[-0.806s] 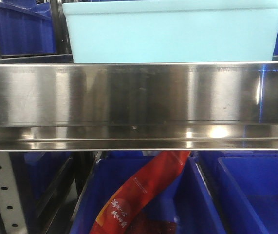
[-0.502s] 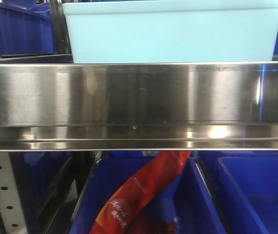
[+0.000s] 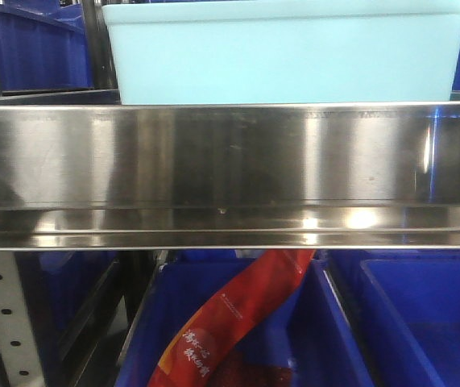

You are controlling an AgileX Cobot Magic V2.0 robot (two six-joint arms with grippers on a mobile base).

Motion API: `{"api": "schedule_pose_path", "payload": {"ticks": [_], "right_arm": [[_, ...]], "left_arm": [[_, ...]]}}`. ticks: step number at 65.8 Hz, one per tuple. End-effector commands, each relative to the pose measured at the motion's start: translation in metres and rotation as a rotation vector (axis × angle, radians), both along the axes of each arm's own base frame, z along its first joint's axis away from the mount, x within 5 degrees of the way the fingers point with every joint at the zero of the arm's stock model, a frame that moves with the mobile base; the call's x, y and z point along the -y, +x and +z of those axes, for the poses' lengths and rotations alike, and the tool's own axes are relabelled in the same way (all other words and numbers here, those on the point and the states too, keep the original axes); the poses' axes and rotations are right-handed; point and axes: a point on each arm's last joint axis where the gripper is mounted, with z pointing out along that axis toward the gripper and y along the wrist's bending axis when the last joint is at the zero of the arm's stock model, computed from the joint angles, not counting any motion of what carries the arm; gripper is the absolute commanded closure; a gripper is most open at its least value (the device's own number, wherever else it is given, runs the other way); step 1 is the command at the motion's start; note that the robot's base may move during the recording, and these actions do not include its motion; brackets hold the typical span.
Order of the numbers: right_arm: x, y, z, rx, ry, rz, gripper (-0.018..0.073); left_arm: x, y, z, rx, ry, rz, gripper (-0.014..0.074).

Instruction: Fetch blue bin and place on conveyor start

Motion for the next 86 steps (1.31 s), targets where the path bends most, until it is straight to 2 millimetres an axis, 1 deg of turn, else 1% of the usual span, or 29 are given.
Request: {"api": "schedule_pose_path", "payload": {"ticks": [1,8,11,15,18,20,22,25,27,28,31,34,35,37,39,40,43,45,49,54,60,63,69,75,82,86], "right_arm": [[0.0,-0.001,0.004,0.037,-0.008,-0.001,0.0712],[0.0,-0.001,0.008,0.089,-0.013,-0.004,0.0712],[0.0,-0.002,0.012,0.095,-0.014,-0.004,0.0712],[0.0,-0.006,0.033,0.129,-0.017,-0.002,0.0712],[-0.001,-0.011,0.048,0.117,-0.017,0.004,0.0711],[-0.002,-0.016,0.063,0.126,-0.018,0.007,0.0704],[-0.003,-0.021,0.074,0.129,-0.019,0.01,0.0679],[-0.004,-0.025,0.089,0.114,-0.019,0.014,0.0625],[-0.004,-0.029,0.102,0.117,-0.02,0.016,0.0574],[-0.004,-0.029,0.106,0.113,-0.02,0.016,0.0529],[-0.005,-0.03,0.119,0.099,-0.02,0.019,0.0423],[-0.005,-0.028,0.132,0.095,-0.019,0.019,0.031],[-0.004,-0.027,0.136,0.095,-0.02,0.019,0.0258],[-0.004,-0.025,0.142,0.091,-0.019,0.02,0.0192],[-0.004,-0.021,0.147,0.081,-0.018,0.02,0.0134],[-0.004,-0.019,0.152,0.08,-0.018,0.02,0.0083],[-0.003,-0.013,0.157,0.064,-0.018,0.019,0.0009],[-0.002,-0.007,0.158,0.044,-0.022,0.016,-0.0018],[-0.001,0.003,0.158,0.028,-0.029,0.012,-0.0009],[0.0,0.012,0.162,-0.002,-0.022,0.016,-0.0009],[0.001,0.024,0.17,-0.055,-0.034,0.018,-0.0009],[0.001,0.03,0.175,-0.079,-0.051,0.019,-0.0009],[0.001,0.044,0.184,-0.148,-0.082,0.037,-0.0009],[-0.003,0.057,0.192,-0.212,-0.075,0.083,-0.0009],[-0.008,0.079,0.2,-0.317,-0.075,0.136,-0.0009],[-0.01,0.09,0.205,-0.372,-0.062,0.157,-0.0009]], "left_arm": [[0.001,-0.001,0.008,0.083,0.004,-0.008,0.0707],[0.001,-0.002,0.013,0.13,-0.019,-0.012,0.0707],[0.001,-0.004,0.022,0.141,-0.018,-0.011,0.0707],[0.001,-0.009,0.041,0.152,-0.018,-0.007,0.0707],[0.0,-0.013,0.053,0.129,-0.02,-0.001,0.0707],[0.0,-0.018,0.067,0.14,-0.02,0.001,0.0707],[0.0,-0.019,0.073,0.119,-0.021,0.004,0.0707],[0.0,-0.023,0.091,0.117,-0.022,0.007,0.0701],[0.0,-0.024,0.1,0.105,-0.023,0.009,0.0685],[0.0,-0.023,0.104,0.086,-0.025,0.011,0.0673],[0.0,-0.024,0.12,0.076,-0.026,0.013,0.0623],[-0.001,-0.023,0.132,0.06,-0.027,0.015,0.0541],[-0.001,-0.02,0.135,0.049,-0.028,0.016,0.0513],[-0.001,-0.018,0.143,0.048,-0.028,0.016,0.0453],[-0.001,-0.014,0.151,0.045,-0.03,0.015,0.0372],[-0.001,-0.012,0.155,0.042,-0.03,0.015,0.0323],[-0.001,-0.004,0.164,0.026,-0.039,0.012,0.0203],[-0.002,0.001,0.166,0.003,-0.041,0.013,0.0153],[-0.002,0.013,0.173,-0.067,-0.048,0.016,0.0066],[0.0,0.027,0.179,-0.151,-0.029,-0.02,0.0036],[0.012,0.038,0.188,-0.175,0.029,-0.142,0.0038],[0.022,0.047,0.191,-0.197,0.052,-0.226,0.0038],[0.047,0.063,0.198,-0.257,0.078,-0.394,0.0046],[0.078,0.084,0.201,-0.341,0.073,-0.528,0.0051],[0.11,0.111,0.21,-0.421,0.028,-0.591,0.0051],[0.127,0.133,0.212,-0.483,0.036,-0.592,0.0051]]}}
